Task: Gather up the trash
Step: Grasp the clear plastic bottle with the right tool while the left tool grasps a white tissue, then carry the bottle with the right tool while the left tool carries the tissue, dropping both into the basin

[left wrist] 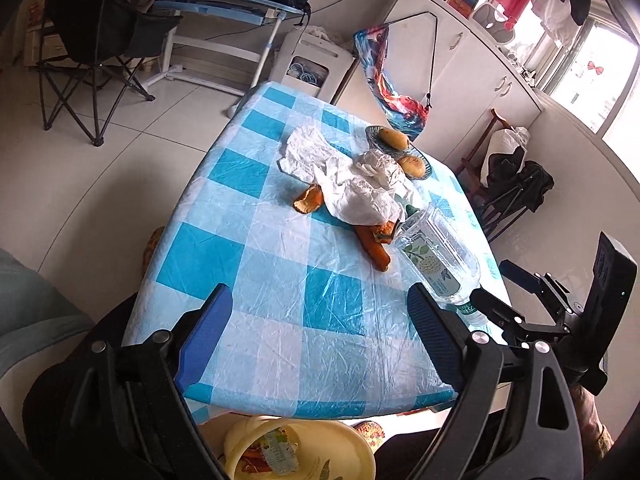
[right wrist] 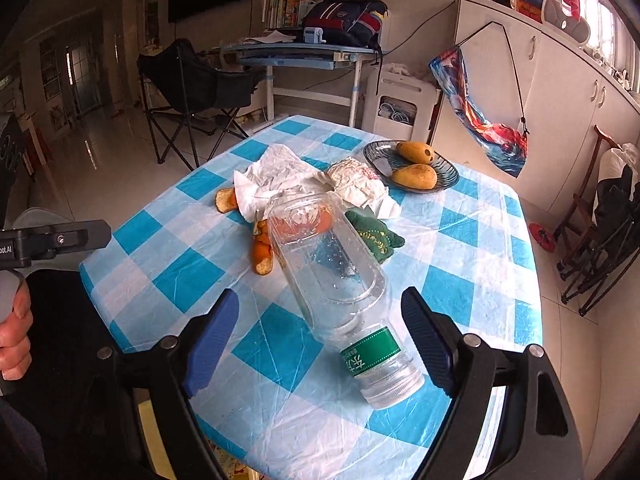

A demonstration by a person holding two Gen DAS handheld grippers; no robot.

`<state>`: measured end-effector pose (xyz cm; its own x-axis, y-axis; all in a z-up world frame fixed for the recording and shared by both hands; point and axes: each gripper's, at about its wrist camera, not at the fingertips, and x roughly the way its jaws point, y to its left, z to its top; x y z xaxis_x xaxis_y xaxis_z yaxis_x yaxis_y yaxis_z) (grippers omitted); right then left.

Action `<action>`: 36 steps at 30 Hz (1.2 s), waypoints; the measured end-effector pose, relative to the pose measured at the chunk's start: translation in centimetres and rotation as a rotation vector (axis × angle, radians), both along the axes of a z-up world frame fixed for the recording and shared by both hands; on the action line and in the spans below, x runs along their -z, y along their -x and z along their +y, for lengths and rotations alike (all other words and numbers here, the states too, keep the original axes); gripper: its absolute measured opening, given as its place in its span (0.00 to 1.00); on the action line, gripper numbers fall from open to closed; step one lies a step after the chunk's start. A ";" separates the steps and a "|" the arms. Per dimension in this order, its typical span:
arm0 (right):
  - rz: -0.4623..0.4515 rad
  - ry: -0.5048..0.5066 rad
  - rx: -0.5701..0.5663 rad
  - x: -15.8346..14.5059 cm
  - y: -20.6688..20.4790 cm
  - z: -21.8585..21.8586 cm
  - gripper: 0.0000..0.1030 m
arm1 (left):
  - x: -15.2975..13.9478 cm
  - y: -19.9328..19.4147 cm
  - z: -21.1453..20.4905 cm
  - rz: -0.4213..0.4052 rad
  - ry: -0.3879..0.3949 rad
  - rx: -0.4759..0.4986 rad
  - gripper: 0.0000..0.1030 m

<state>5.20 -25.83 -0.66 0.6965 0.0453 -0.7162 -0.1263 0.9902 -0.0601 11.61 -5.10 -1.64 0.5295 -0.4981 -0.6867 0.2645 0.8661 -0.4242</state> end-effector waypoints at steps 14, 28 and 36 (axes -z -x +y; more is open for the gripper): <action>0.091 -0.075 0.033 3.2 -2.8 -2.0 0.79 | 2.9 -13.5 -12.0 0.072 -0.097 0.156 0.76; 0.116 -0.074 0.040 3.9 -3.6 -1.6 0.66 | 2.5 -14.0 -8.7 0.079 0.096 0.139 0.06; 0.098 -0.085 0.061 3.7 -3.2 -1.9 0.63 | 0.0 -10.2 -3.3 0.042 0.197 0.104 0.06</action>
